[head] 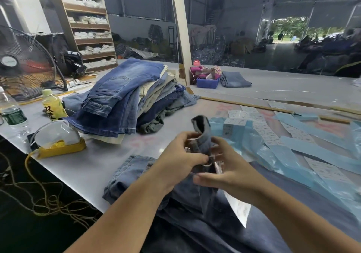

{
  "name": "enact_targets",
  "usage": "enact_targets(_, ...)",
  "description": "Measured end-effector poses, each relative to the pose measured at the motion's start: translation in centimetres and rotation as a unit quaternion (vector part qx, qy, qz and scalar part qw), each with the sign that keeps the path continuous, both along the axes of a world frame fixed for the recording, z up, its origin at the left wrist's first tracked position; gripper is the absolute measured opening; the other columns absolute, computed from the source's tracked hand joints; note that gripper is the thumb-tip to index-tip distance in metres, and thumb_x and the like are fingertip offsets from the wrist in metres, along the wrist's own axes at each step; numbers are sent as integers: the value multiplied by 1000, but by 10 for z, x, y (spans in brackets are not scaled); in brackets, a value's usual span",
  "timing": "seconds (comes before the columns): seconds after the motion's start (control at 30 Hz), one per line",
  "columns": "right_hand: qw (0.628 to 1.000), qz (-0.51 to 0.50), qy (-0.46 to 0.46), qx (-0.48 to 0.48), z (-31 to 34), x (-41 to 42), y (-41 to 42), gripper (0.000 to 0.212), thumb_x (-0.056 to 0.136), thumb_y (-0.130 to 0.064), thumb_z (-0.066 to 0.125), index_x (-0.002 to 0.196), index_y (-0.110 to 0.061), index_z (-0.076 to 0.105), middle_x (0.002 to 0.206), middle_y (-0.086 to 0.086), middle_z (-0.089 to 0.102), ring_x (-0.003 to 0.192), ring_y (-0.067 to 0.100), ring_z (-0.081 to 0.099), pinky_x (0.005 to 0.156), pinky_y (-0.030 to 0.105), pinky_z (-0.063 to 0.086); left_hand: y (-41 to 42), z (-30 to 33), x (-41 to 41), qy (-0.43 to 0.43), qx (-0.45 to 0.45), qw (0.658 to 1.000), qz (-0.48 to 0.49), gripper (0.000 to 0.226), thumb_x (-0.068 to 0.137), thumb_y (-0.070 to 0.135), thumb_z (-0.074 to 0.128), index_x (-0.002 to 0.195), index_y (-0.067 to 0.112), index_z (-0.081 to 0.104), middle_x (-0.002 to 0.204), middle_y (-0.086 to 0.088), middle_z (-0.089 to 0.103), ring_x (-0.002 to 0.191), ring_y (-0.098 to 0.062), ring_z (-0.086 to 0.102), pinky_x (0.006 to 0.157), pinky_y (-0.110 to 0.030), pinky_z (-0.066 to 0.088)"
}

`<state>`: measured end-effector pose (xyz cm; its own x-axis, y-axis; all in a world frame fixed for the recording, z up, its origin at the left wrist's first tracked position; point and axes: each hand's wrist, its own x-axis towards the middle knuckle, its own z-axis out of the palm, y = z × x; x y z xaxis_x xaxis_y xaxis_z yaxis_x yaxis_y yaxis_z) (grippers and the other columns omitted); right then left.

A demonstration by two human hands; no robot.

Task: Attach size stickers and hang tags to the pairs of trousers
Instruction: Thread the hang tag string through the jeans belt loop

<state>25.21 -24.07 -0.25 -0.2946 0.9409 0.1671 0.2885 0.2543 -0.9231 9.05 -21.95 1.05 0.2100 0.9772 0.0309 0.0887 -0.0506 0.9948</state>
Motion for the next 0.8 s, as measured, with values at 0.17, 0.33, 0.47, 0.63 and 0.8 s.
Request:
enact_targets(0.17,961,-239,-99,99,6,11,8,11,71,-18,67,72,-22,57,57,-9,60,52,5,53,46,20,39,1,9,-4,116,-13,987,-112,33,75,32,67,108,26,66,100,11,73,94,-11,67,77,-26,54)
enact_targets(0.33,945,-286,-84,133,8,36,6,15,77,-5,56,65,-10,50,50,6,50,42,7,42,37,19,27,22,-24,-44,579,-47,812,62,38,82,48,57,104,17,59,103,-4,65,97,-24,61,85,-34,51)
enact_targets(0.47,970,-191,-75,128,10,19,-3,9,78,-10,60,72,-15,60,60,3,63,54,14,59,47,35,45,25,-38,-48,476,-68,875,53,28,74,35,68,94,18,59,90,-2,67,82,-20,64,68,-32,53)
enact_targets(0.63,984,-51,-137,105,-10,-7,-7,36,87,-41,63,122,-34,63,118,-22,61,110,-7,53,89,9,41,25,-33,-46,377,-73,922,50,31,60,25,67,90,21,63,88,-4,70,84,-22,66,77,-41,57)
enact_targets(0.8,959,-55,-243,133,-22,-2,0,46,95,-54,48,138,-38,48,131,-34,36,124,-5,31,102,14,22,36,-45,-66,349,-87,925,124,48,68,21,63,116,19,62,114,-7,66,103,-24,61,93,-40,51)
